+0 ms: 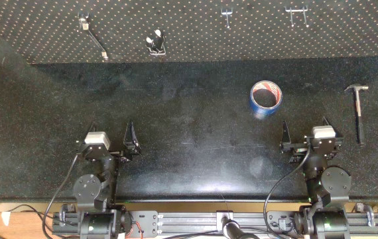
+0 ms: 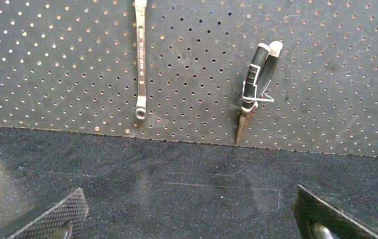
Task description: Place Tools Onto Pegboard
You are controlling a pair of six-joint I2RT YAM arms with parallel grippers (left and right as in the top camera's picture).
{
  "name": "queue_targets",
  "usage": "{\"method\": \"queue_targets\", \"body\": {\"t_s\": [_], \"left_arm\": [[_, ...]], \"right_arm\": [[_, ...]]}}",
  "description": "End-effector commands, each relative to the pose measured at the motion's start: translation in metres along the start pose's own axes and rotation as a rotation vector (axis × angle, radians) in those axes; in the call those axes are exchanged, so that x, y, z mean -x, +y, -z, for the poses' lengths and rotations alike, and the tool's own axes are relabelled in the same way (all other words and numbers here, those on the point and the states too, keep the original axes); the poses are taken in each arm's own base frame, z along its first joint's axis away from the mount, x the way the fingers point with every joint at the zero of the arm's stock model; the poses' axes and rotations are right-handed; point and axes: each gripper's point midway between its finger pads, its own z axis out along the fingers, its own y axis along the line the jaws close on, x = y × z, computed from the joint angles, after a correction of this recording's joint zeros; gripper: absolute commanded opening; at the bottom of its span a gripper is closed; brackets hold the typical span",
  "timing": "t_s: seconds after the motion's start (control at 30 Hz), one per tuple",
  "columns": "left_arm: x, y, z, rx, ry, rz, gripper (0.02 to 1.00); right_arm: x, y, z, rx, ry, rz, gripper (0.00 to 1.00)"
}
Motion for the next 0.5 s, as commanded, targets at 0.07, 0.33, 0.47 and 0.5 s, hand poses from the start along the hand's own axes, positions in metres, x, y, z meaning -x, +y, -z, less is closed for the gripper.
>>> {"method": "queue_targets", "body": {"t_s": [0.07,0.33,0.47,0.5], "left_arm": [[0.000,0.002,0.001,0.012,-0.003,0.005,0.996],[0.000,0.002,0.001,0.012,-0.003,0.005,0.996],[0.000,0.002,0.001,0.012,-0.003,0.005,0.996],[0.000,0.002,0.001,0.012,-0.003,0.005,0.996]], "right_arm": [[-0.002,0.002,0.000,0.006,0.004,0.011,0.996],[0.002,-0.008,-0.001,-0.051,0.004,-0.125,0.996],[0.028,0.017,-0.028,0.069,0.173,-0.375,0.996],[0.033,0.030,-0.037,0.120,0.246,-0.375,0.996]]}}
